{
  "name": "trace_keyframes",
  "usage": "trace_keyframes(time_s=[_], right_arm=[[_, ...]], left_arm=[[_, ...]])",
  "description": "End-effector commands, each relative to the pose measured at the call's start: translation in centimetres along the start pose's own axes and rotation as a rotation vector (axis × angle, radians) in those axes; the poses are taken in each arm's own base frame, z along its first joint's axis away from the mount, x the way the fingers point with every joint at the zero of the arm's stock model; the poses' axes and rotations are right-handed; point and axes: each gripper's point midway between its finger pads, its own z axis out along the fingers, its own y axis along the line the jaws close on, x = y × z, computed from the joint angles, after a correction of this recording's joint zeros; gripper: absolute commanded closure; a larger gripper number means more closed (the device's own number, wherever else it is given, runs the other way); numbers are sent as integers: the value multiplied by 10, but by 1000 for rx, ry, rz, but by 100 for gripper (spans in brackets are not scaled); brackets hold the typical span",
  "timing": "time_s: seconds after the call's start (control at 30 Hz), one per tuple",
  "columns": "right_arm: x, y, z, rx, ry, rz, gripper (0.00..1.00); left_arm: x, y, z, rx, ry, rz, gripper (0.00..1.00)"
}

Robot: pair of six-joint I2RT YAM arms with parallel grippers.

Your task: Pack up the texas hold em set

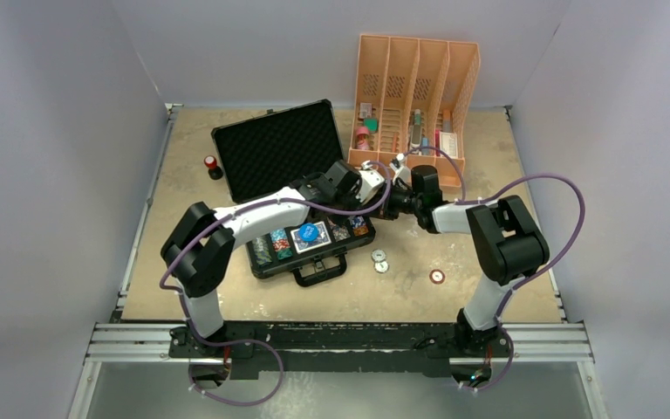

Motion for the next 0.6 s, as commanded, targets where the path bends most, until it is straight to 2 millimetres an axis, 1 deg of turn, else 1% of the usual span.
trace_keyframes(time_s=[0.0,0.17,0.23,0.3,0.37,0.47,0.57], right_arm=[[-25,6,5,12,-70,-47,90],[-26,5,4,23,-76,-45,91],[-26,5,4,25,-78,-43,91],[-26,5,4,26,-79,-43,92],[-26,6,3,28,-82,-44,93],[-26,6,2,30,-83,-45,93],[-26,6,2,32,-82,-44,93]], left_arm=[[-24,-7,-18,34,-97,21,100],[-37,5,-32,-31,-161,-1,100],[-39,4,-36,-29,-176,2,100],[-39,-2,-37,5,-176,10,100],[-37,-7,-35,35,-167,17,100],[-29,-12,-25,60,-131,20,100],[-24,-10,-15,46,-101,9,100]])
